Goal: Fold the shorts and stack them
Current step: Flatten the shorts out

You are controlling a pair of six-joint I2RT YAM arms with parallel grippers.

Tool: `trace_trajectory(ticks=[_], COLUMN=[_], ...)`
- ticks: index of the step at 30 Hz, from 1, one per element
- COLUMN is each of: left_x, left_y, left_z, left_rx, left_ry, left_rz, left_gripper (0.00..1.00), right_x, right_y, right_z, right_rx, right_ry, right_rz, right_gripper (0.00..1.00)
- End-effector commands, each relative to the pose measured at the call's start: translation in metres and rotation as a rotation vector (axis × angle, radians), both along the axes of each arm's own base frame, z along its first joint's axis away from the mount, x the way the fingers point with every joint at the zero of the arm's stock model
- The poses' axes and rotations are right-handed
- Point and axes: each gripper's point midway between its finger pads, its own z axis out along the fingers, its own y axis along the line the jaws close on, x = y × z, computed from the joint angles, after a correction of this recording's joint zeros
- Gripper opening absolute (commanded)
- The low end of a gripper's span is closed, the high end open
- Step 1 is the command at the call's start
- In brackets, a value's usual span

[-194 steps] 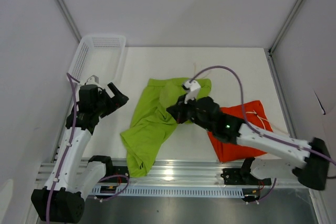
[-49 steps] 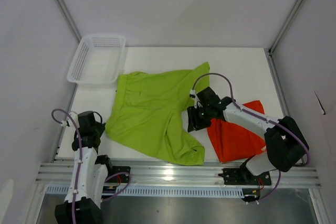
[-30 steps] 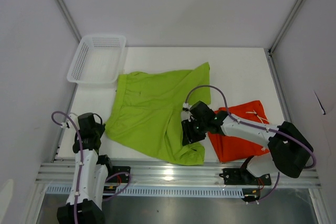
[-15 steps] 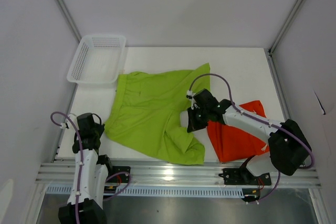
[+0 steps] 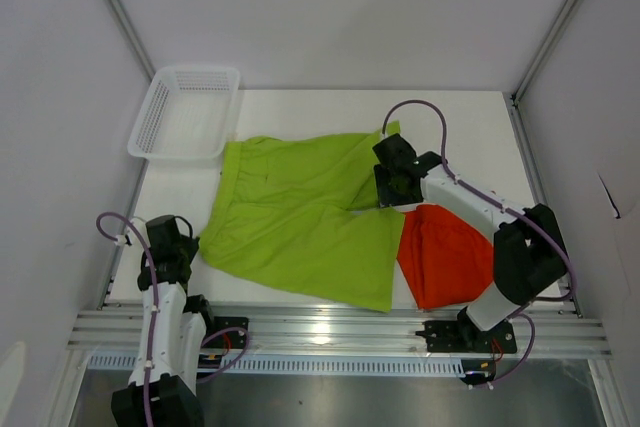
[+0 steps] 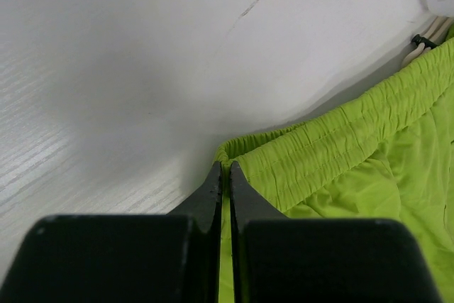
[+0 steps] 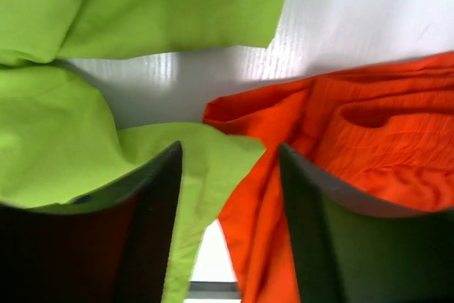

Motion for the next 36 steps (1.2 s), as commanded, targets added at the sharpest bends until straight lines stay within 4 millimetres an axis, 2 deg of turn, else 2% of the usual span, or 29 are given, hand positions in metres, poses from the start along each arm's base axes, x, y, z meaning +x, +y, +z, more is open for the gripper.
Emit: trace_trajectory(ticks=[1,3,5,8,9,10,12,13,16,19,23,27,33,36], left_x=[0.007,0.007,0.008,0.009,0.008,0.008,0.008,0.008,0.007,0.006,0.006,0.007,0.005,0.005], left_y=[0.006,0.006,0.007,0.006,0.006,0.006,0.005,0.005,0.004,0.006,0.006,0.003,0.004,0.003], left_z=[0.014,0.014,0.015,0.018,0.018,0.018,0.018,0.017,0.019,0.021,0.022,0.021,0.024,0.026], left_rx=[0.027,0.028,0.029,0.026,0.025,0.022,0.018,0.014,0.008,0.008,-0.002,-0.022,-0.038,-0.048], left_ry=[-0.033,-0.029,-0.03,-0.03,-0.025,-0.023,-0.022,-0.019,-0.015,-0.009,-0.003,0.014,0.06,0.065], left_rz=[-0.002,-0.003,-0.002,-0.005,-0.005,-0.004,-0.005,-0.004,0.0,0.013,0.021,0.012,0.035,0.039], left_gripper=[0.0,0.0,0.0,0.0,0.0,0.0,0.0,0.0,0.0,0.04,0.07,0.07,0.06,0.05], right_x=[0.003,-0.009,-0.026,-0.064,-0.083,-0.101,-0.117,-0.135,-0.162,-0.167,-0.184,-0.199,-0.225,-0.227], right_y=[-0.013,-0.005,-0.006,0.007,0.023,0.028,0.038,0.055,0.081,0.092,0.108,0.115,0.121,0.116], right_z=[0.032,0.039,0.048,0.047,0.045,0.039,0.035,0.036,0.027,0.007,-0.026,-0.04,-0.044,-0.051], right_rx=[-0.022,0.051,0.113,0.225,0.282,0.305,0.284,0.284,0.296,0.209,0.114,0.054,0.023,-0.023], right_ry=[-0.109,-0.114,-0.13,-0.091,-0.059,-0.033,-0.05,-0.038,0.026,0.021,0.051,0.065,0.039,0.021], right_rz=[-0.024,0.017,0.035,0.135,0.204,0.247,0.277,0.35,0.423,0.445,0.529,0.592,0.695,0.706], right_gripper=[0.62,0.62,0.63,0.59,0.57,0.57,0.59,0.59,0.62,0.62,0.62,0.62,0.62,0.61])
